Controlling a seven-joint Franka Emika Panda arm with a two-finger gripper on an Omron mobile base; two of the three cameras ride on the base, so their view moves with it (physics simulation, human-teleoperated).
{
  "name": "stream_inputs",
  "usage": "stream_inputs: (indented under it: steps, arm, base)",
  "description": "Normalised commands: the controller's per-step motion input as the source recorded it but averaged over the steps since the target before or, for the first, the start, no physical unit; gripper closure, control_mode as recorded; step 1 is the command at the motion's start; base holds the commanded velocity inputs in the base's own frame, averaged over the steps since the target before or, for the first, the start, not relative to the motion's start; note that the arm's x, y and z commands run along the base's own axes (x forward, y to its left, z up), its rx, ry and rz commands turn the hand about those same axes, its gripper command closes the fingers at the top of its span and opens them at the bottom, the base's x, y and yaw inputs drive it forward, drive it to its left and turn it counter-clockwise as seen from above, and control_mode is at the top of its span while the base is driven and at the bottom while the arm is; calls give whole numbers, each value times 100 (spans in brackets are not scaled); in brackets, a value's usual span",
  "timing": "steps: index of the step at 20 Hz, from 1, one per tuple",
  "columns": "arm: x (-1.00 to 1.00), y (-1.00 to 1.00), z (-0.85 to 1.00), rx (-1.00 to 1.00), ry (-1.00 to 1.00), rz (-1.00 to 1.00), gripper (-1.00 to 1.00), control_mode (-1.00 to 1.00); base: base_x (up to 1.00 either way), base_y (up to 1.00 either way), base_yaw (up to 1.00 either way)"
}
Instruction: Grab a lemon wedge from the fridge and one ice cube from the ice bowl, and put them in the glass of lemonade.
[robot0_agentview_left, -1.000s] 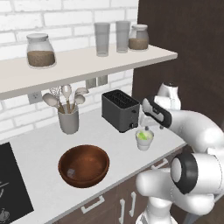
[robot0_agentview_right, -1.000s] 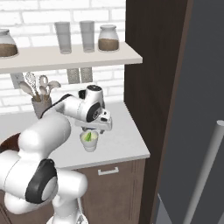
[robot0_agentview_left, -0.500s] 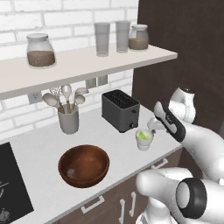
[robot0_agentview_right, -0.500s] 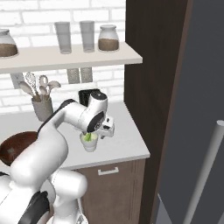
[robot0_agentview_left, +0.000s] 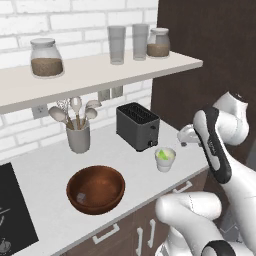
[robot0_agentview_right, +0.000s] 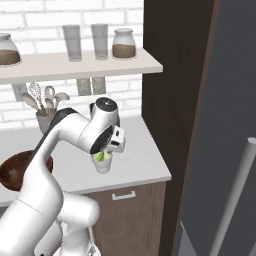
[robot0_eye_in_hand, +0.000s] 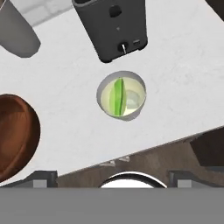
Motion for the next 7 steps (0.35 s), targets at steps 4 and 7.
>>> stream_inputs:
  steps: [4,7]
  arm:
    - [-46,25,100,-8,1,0,-100,-100]
    - [-36,36,100,-20,12,0,-100,-100]
  base:
    - [0,0,0]
    - [0,0,0]
